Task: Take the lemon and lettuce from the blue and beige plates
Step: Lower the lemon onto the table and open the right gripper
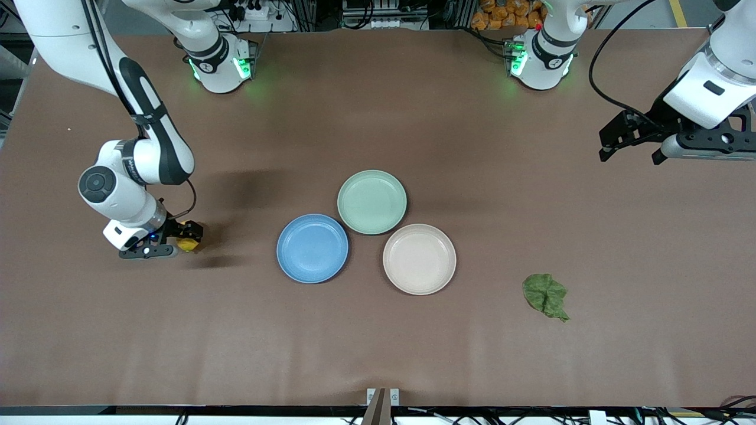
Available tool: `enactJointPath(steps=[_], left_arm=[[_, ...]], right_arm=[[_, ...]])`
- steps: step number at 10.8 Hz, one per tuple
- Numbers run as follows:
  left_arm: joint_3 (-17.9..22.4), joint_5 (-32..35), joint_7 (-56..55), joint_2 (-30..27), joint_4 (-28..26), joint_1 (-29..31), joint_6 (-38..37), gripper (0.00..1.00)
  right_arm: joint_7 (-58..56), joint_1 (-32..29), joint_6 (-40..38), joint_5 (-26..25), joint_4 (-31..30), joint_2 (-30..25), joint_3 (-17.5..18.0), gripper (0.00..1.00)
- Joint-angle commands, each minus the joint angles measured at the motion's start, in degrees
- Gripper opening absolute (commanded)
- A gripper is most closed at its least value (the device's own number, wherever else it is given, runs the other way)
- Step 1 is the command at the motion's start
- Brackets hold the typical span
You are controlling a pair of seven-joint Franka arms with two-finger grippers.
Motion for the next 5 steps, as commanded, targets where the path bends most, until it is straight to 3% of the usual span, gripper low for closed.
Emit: enactJointPath(steps=[1,3,5], left_arm=[[-0.05,1.29,1.09,1.22,3.73,-0.2,-3.01,1.0],[-0.13,3.04,1.18,1.83,4.08,-0.38,-3.01,1.0],[-0.13,3.31,1.1,2.27,4.61,-0.38,-3.01,1.0]], right_arm=[[-1.03,-0.21,-10.65,1.34,4.21,-3.68,0.45,1.0],[-0.94,-0.12,-23.31,1.51,10.8,-4.3,0.62,1.0],[-0.94,-0.12,-26.79,1.43,12.59,-7.36,0.89,1.0]])
